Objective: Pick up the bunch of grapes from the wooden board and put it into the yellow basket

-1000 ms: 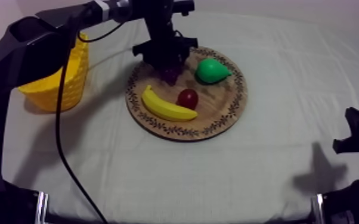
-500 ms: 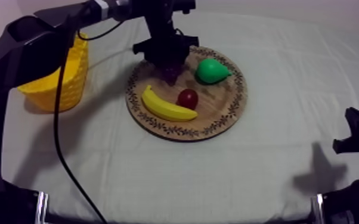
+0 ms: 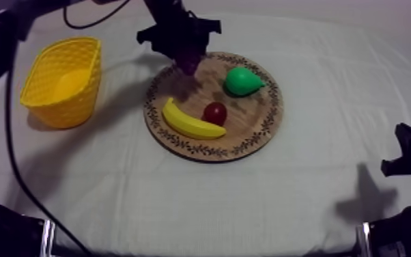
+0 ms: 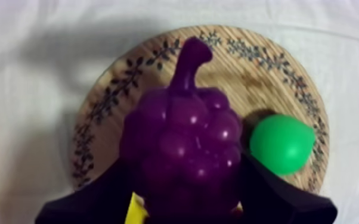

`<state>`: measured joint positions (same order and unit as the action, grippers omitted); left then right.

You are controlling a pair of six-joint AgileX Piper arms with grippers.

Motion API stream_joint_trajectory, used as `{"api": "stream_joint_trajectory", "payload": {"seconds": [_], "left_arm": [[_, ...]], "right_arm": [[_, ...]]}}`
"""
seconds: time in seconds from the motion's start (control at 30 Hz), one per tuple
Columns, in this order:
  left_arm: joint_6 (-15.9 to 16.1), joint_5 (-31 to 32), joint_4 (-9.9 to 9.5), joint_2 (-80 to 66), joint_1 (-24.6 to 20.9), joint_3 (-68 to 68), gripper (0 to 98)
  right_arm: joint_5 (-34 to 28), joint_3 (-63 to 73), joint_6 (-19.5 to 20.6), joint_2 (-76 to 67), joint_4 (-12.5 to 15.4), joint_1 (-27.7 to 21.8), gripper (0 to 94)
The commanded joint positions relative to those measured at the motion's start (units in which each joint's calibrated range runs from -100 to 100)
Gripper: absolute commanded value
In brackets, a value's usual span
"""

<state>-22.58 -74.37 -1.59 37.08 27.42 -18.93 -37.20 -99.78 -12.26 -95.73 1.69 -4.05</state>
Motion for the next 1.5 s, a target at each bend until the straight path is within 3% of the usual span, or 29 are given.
{"api": "stream_joint_trajectory", "payload": {"seconds": [0.0,0.37,0.6,1.07,1.47], "left_arm": [[0.6,1.2,-0.06,-7.9,0.1,8.2,53.1],[2.2,6.6,-0.13,-32.8,0.2,35.7,53.1],[3.0,9.7,0.12,-42.1,-4.2,46.6,53.1],[8.5,12.7,0.53,-44.6,-19.8,53.6,53.6],[10.9,11.7,-0.87,-35.8,-24.7,43.4,53.8]], "right_arm": [[0.0,0.0,0.0,0.0,0.0,0.0,0.5],[0.0,0.0,0.0,0.0,0.0,0.0,0.5],[0.0,0.0,0.0,0.0,0.0,0.0,0.5],[0.0,0.0,0.0,0.0,0.0,0.0,0.5],[0.0,0.0,0.0,0.0,0.0,0.0,0.5]]}}
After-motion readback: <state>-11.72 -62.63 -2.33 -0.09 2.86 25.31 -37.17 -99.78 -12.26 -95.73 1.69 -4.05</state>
